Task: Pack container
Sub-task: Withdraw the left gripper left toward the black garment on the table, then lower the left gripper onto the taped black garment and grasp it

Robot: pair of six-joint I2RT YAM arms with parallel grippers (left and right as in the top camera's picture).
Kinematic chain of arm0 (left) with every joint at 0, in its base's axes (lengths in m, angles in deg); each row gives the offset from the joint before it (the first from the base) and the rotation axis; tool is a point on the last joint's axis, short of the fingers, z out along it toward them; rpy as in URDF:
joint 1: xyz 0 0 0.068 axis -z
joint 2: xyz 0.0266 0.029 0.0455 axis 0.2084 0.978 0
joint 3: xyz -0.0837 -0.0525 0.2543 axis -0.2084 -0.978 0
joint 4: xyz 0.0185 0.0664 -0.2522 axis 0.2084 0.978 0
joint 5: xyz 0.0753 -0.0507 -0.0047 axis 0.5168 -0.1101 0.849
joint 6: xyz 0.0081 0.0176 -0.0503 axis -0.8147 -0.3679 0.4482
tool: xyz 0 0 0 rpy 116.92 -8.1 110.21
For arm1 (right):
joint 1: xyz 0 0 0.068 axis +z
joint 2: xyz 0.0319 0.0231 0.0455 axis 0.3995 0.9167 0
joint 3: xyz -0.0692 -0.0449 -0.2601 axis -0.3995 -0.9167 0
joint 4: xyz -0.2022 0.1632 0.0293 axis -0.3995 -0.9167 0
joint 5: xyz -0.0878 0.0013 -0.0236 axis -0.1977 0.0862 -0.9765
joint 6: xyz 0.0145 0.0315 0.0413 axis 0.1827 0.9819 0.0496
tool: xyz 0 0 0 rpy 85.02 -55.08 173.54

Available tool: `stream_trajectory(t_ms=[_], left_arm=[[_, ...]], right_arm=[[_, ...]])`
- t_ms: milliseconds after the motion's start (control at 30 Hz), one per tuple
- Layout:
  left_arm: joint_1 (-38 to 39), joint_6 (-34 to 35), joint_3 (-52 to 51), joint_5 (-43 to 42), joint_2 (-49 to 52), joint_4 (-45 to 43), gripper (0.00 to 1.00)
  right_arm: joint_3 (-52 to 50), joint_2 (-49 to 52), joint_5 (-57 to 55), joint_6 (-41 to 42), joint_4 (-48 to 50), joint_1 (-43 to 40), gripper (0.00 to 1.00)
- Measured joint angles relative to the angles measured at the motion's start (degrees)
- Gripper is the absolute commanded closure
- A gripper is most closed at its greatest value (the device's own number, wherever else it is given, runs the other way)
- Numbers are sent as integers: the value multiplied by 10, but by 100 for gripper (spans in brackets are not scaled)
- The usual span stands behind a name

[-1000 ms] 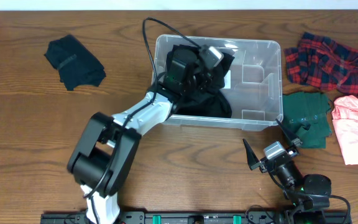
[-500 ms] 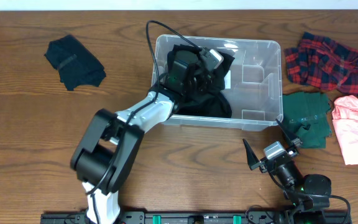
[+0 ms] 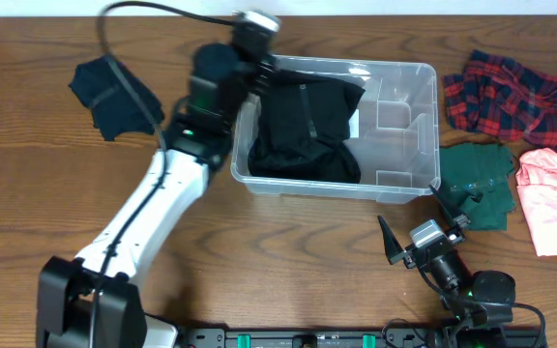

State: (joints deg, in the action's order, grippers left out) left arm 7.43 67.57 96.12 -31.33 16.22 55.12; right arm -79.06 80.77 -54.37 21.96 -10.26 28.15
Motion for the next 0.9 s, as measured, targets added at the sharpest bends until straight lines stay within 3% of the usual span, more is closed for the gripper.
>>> stream_trajectory(t_ms=[67, 167, 233, 300, 500, 900], left_arm=[[-30, 0, 0, 31, 1, 21, 88], [-79, 0, 0, 61, 5, 51, 46], [-113, -1, 0, 74, 12, 65, 26], [-139, -1, 0, 83, 21, 73, 16], [-191, 4, 0, 92, 69, 76, 7], [-250, 4, 0, 92, 175, 31, 6]], right_arm=[[0, 0, 0, 0, 0, 0, 1], [0, 0, 0, 0, 0, 0, 1], [0, 0, 0, 0, 0, 0, 1], [0, 0, 0, 0, 0, 0, 1], [0, 0, 0, 0, 0, 0, 1], [0, 0, 0, 0, 0, 0, 1]])
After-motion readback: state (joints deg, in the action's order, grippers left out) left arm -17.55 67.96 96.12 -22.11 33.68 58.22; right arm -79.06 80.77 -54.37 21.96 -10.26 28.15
